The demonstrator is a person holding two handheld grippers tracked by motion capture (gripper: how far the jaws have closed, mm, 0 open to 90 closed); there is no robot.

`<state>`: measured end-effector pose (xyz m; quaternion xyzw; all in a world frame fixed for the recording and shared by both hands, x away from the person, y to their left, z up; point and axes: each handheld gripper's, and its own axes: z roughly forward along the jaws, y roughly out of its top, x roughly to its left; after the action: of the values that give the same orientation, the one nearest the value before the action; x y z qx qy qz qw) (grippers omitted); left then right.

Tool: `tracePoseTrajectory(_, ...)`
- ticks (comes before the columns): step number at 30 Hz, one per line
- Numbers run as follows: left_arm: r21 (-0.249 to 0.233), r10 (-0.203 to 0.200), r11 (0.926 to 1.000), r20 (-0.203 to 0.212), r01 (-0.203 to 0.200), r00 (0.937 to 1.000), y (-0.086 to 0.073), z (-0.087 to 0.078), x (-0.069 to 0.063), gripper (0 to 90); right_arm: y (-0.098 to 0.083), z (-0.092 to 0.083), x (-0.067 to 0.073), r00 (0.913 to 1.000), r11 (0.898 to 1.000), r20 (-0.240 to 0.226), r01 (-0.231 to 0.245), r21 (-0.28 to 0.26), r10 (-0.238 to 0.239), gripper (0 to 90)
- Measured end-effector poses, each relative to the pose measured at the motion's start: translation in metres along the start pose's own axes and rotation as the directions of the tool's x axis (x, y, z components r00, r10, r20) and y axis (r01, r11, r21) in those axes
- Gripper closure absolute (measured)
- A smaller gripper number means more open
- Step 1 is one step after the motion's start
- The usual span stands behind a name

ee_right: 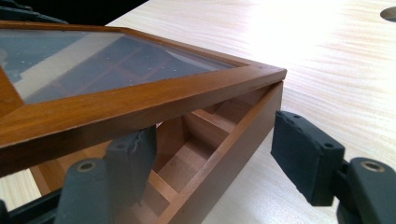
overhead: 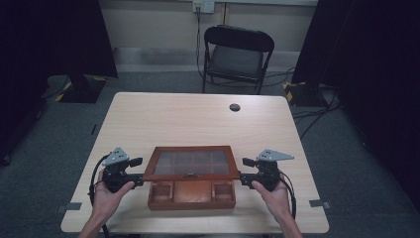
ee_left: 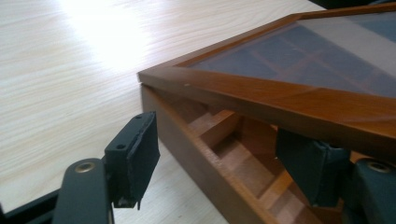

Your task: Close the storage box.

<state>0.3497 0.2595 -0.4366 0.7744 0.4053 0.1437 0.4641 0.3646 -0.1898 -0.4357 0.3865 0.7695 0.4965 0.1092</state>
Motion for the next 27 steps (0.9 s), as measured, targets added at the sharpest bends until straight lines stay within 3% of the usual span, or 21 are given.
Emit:
tracePoseTrajectory(7,0.003,-0.023,0.9997,-0.007,0.023,0.9997,-0.004,-0.002,0.006,30.6,-0.003,0.002,-0.002,1.0000,1.000,0.005,-0.006,0.012,0.006,31.2)
tracePoseTrajectory(13,0.019,-0.013,0.9997,-0.015,0.013,0.9998,-0.007,-0.001,0.007,30.3,-0.007,0.001,-0.004,0.9998,1.000,0.016,-0.009,0.018,0.009,31.9)
tracePoseTrajectory(17,0.023,-0.038,0.9990,-0.009,0.038,0.9993,-0.009,0.000,0.009,30.3,-0.011,-0.001,-0.006,0.9996,1.000,0.023,-0.014,0.020,0.013,32.0)
tracePoseTrajectory(21,0.031,-0.034,0.9989,-0.044,0.035,0.9985,-0.008,0.003,0.010,30.9,-0.012,0.002,-0.007,0.9995,1.000,0.024,-0.023,0.016,0.022,32.7)
tracePoseTrajectory(24,0.051,-0.030,0.9982,-0.042,0.033,0.9987,-0.012,0.002,0.011,31.2,-0.014,0.003,-0.005,0.9993,0.999,0.038,0.001,0.045,-0.003,32.7)
tracePoseTrajectory(26,0.045,-0.051,0.9976,-0.034,0.053,0.9981,-0.016,-0.003,0.014,31.6,-0.017,0.001,-0.007,0.9985,0.998,0.054,0.001,0.061,-0.004,32.8)
tracePoseTrajectory(27,0.003,-0.097,0.9952,-0.029,0.098,0.9948,-0.017,-0.006,0.017,32.9,-0.018,0.000,-0.008,0.9985,0.998,0.054,-0.005,0.059,0.001,32.8)
